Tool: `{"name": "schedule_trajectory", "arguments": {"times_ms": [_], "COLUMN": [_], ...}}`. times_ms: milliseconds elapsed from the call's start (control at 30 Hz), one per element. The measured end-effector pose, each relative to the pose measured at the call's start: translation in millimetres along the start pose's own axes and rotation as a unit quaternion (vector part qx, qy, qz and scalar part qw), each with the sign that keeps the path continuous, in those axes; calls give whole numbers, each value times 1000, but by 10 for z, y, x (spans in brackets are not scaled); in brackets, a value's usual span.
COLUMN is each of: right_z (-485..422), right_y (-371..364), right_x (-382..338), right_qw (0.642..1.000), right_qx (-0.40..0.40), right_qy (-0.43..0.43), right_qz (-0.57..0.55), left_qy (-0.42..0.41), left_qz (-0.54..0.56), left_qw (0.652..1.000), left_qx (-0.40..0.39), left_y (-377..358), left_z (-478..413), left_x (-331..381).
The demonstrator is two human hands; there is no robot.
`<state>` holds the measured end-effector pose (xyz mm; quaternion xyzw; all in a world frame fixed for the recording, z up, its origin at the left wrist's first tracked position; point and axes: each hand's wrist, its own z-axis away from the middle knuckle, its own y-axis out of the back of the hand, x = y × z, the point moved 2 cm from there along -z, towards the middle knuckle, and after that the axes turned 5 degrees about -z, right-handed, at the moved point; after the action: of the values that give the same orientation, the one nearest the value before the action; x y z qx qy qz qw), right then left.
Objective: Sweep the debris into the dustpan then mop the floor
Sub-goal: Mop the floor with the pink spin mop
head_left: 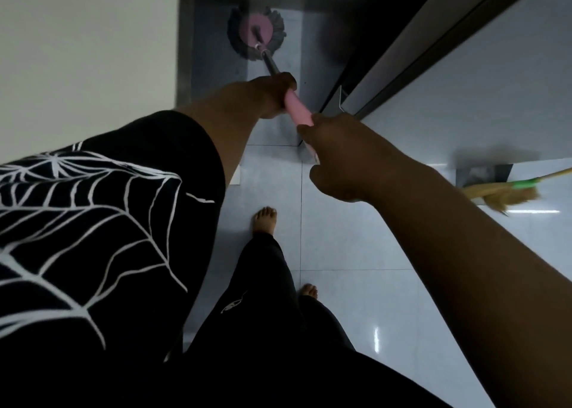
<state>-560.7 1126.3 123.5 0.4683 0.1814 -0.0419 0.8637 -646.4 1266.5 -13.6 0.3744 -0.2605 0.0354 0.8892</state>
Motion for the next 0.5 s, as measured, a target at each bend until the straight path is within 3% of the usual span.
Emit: {"name": "schedule_trajectory", "arguments": {"times_ms": [33, 200, 333, 500], "right_z": [13, 264, 570, 1109], "right_y": [-19, -120, -282, -429], "right_x": [23, 71, -34, -159], "right_qw": [1000, 999, 997, 995], "right_qx": [-5, -15, -30, -41], "right_qy": [3, 29, 52, 56], "right_qz": [2, 25, 49, 77], "left_qy": [44, 76, 87, 60], "left_qz": [32, 36, -42, -101], "left_qw": [998, 996, 995, 993], "left_qx": [-15, -3, 23, -1], "left_y": [-52, -308, -604, -972], "left_z": [-42, 175, 475, 933], "left_x": [-60, -273, -433, -329]}}
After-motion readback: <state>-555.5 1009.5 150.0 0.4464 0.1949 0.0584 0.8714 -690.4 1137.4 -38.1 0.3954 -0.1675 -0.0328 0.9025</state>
